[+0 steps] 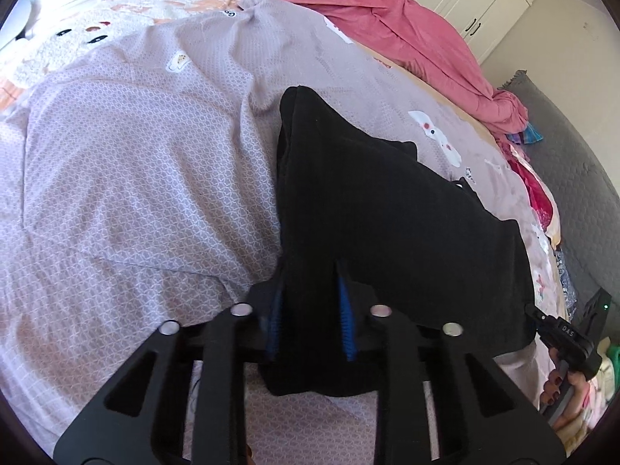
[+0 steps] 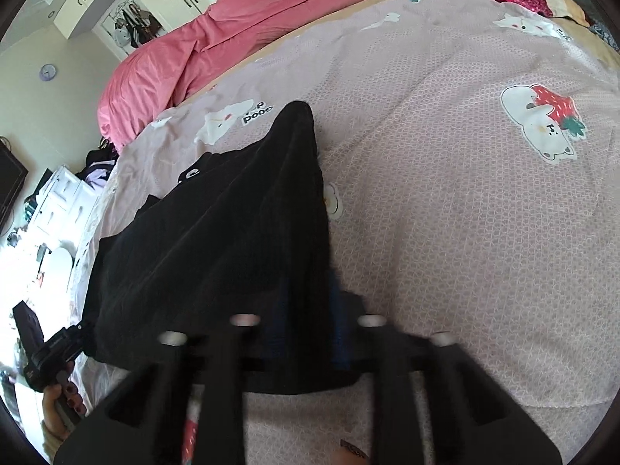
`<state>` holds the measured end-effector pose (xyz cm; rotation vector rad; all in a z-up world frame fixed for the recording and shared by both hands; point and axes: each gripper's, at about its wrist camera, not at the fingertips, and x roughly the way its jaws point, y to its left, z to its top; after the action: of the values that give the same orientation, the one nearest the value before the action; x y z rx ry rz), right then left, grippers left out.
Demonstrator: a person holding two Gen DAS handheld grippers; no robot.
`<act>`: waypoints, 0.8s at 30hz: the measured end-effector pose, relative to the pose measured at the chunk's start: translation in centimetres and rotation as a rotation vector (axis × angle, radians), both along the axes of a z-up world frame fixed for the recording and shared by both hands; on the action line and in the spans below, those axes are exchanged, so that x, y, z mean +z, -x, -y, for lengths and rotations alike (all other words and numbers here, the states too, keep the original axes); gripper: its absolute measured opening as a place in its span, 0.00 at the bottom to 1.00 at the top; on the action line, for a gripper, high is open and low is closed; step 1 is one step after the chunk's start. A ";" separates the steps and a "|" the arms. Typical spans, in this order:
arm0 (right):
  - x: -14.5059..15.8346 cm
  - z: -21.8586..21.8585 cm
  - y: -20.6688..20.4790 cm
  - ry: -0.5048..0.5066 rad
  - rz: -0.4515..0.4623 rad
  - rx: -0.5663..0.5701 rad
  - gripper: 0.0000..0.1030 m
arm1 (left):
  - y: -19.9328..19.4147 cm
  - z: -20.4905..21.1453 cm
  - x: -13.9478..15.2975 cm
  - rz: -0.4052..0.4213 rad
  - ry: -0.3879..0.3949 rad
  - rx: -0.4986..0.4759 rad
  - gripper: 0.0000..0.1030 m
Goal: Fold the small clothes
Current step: 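Lift the shirt edge with both grippers and fold it over the other half, then open both grippers and release the folded black shirt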
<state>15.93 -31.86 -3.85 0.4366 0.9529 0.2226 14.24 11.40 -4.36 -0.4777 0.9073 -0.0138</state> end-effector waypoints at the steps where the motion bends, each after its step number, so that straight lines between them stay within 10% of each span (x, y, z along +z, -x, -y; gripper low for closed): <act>1: 0.4 0.1 0.4 0.006 0.017 -0.004 0.09 | 0.2 0.0 0.2 0.003 -0.002 -0.001 0.11; 8: -0.7 0.4 1.8 0.063 -0.008 -0.052 0.12 | 1.0 0.0 -0.2 0.002 -0.032 0.003 0.11; 12: -0.6 0.1 1.7 0.165 -0.004 -0.087 0.40 | 1.5 0.2 0.0 0.000 -0.052 0.007 0.14; 24: -0.3 -0.4 2.8 0.190 0.034 -0.118 0.44 | 3.1 0.1 0.0 -0.010 -0.035 0.008 0.17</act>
<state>13.13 -31.43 -4.11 0.3118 0.9020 0.0317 11.17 11.26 -4.32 -0.4489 0.9138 0.0120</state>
